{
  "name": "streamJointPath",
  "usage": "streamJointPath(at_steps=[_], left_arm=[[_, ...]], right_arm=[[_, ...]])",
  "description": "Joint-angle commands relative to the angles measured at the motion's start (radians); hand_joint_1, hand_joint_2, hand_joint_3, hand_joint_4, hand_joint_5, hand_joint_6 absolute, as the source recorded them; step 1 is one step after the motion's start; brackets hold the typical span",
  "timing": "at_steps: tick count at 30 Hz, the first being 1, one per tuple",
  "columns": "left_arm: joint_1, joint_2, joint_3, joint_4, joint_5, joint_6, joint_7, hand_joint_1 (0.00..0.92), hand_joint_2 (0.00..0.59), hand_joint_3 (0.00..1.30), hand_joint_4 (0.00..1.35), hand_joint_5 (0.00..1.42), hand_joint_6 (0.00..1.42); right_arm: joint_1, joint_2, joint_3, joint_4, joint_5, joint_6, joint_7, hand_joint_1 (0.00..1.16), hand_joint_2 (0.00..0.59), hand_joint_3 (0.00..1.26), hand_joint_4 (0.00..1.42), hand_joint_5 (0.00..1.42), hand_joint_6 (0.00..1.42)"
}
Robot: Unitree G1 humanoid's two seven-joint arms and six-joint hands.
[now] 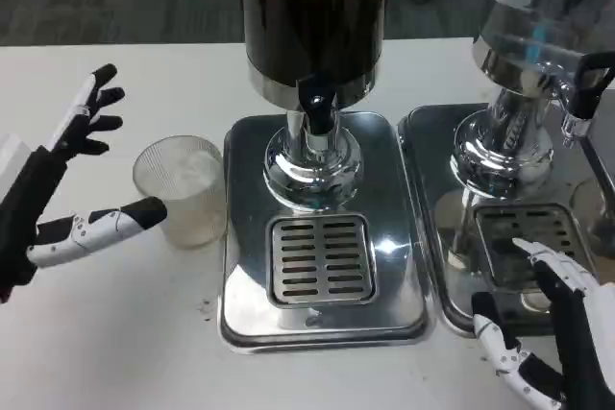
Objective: Grasp the cup under the faucet to collect the drink, then remove the cup.
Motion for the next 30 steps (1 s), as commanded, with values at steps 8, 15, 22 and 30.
streamJointPath(at_steps=[8,15,22,30], left_arm=[[-0.126,-0.003,-0.064,0.165,0.0,0.006,-0.08,0.178,0.01,0.0,0.0,0.1,0.27],[-0.167,-0.004,-0.086,0.235,-0.01,-0.017,-0.11,0.178,0.003,0.0,0.0,0.09,0.25],[-0.192,-0.004,-0.104,0.284,0.0,-0.021,-0.121,0.178,0.003,0.0,0.0,0.09,0.25],[-0.212,-0.005,-0.13,0.316,0.006,-0.024,-0.129,0.181,0.005,0.0,0.0,0.09,0.25]], right_arm=[[0.007,-0.003,-0.003,0.0,0.0,-0.011,-0.018,0.44,0.414,0.29,0.21,0.18,0.31],[0.011,-0.002,-0.002,0.0,-0.002,-0.01,-0.019,0.44,0.414,0.29,0.21,0.18,0.31],[0.01,-0.002,-0.001,0.001,-0.002,-0.011,-0.017,0.44,0.414,0.29,0.22,0.19,0.31],[0.013,0.0,0.001,-0.001,-0.001,-0.009,-0.016,0.44,0.414,0.29,0.22,0.19,0.31]])
